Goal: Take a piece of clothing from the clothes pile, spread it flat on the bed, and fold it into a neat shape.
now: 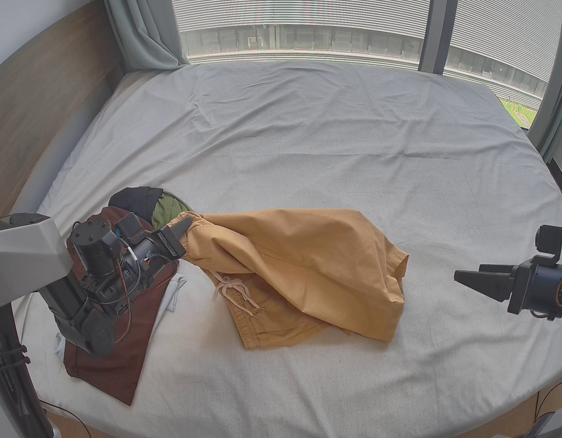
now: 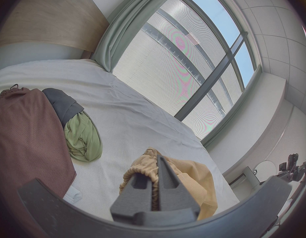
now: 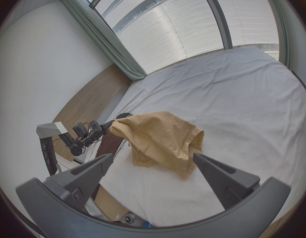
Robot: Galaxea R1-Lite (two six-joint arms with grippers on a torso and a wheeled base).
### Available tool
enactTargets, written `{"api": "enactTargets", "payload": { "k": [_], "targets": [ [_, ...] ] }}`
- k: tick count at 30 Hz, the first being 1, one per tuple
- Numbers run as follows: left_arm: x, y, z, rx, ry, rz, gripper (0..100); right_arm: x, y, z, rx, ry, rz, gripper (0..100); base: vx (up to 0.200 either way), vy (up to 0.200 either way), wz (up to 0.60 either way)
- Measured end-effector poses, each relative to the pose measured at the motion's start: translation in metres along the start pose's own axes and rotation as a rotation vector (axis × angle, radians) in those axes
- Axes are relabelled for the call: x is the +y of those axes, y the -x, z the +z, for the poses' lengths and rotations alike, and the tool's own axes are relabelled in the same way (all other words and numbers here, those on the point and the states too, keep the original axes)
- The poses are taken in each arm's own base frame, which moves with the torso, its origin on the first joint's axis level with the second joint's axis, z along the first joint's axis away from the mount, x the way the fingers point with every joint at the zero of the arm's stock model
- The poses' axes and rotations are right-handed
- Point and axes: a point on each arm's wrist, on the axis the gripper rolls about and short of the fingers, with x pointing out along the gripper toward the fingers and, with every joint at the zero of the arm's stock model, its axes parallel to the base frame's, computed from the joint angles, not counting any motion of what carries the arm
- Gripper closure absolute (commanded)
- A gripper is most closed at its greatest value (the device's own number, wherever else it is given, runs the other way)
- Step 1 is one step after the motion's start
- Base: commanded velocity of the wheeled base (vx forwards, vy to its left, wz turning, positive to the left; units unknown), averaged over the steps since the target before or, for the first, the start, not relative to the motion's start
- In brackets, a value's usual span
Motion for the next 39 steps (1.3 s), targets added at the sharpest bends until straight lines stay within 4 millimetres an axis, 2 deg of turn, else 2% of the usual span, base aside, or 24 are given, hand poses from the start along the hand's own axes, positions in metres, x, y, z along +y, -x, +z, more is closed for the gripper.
{"api": "enactTargets", "payload": {
  "k": [9, 19, 39],
  "targets": [
    [0.0, 0.005, -0.001, 0.018, -0.012, -0.005, 100, -0.011, -0.037, -0.002, 0.007, -0.033, 0.035, 0, 0.0, 0.0, 0.0],
    [0.0, 0.006, -0.002, 0.024, -0.016, -0.005, 100, -0.032, -0.081, -0.021, 0.085, -0.134, 0.024, 0, 0.0, 0.0, 0.0],
    [0.002, 0.006, -0.004, 0.034, -0.014, 0.001, 100, -0.068, -0.133, -0.053, 0.162, -0.224, -0.003, 0, 0.0, 0.0, 0.0]
  ]
}}
